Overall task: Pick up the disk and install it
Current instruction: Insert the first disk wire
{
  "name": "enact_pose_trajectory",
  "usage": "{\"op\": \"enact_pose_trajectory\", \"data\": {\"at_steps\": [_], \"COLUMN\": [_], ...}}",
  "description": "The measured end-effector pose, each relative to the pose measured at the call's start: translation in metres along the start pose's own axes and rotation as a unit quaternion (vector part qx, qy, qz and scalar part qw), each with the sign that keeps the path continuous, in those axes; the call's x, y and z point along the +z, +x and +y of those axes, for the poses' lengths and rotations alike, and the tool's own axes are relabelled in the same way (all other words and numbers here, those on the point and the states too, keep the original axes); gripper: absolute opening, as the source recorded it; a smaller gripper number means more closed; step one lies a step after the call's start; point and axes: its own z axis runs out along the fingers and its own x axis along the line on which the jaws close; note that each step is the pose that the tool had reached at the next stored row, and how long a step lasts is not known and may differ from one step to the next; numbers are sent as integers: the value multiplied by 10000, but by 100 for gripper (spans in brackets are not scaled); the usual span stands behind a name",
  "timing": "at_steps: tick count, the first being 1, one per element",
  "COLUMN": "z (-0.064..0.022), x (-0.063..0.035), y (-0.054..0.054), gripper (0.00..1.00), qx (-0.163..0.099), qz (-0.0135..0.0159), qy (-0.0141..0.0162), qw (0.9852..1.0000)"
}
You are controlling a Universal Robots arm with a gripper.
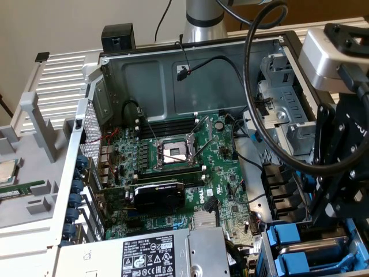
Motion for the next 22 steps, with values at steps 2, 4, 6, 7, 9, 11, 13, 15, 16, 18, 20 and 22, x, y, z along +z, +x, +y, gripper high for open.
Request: {"op": "enact_pose_trajectory", "data": {"at_steps": [2, 4, 6, 7, 9, 11, 13, 15, 16, 18, 20, 22], "z": [0, 0, -3, -3, -5, -6, -7, -7, -7, -3, -4, -4], "x": [0, 0, -1, -1, 0, 3, 6, 9, 10, 16, 18, 20], "y": [-2, -2, -3, -3, -3, -3, -3, -4, -4, -6, -7, -7], "gripper": [17, 17, 17, 17, 17, 17, 17, 17, 17, 17, 17, 17], "qx": [0, 0, -1, 0, 0, 0, 0, 0, 0, -2, -3, -4], "qz": [0, 0, 1, 0, 1, 1, 0, 0, 0, -3, -6, -13], "qy": [0, 0, 0, 0, 0, 0, 0, 0, 0, -1, 0, -1], "qw": [10000, 10000, 10000, 10000, 10000, 10000, 10000, 10000, 10000, 10000, 10000, 10000]}}
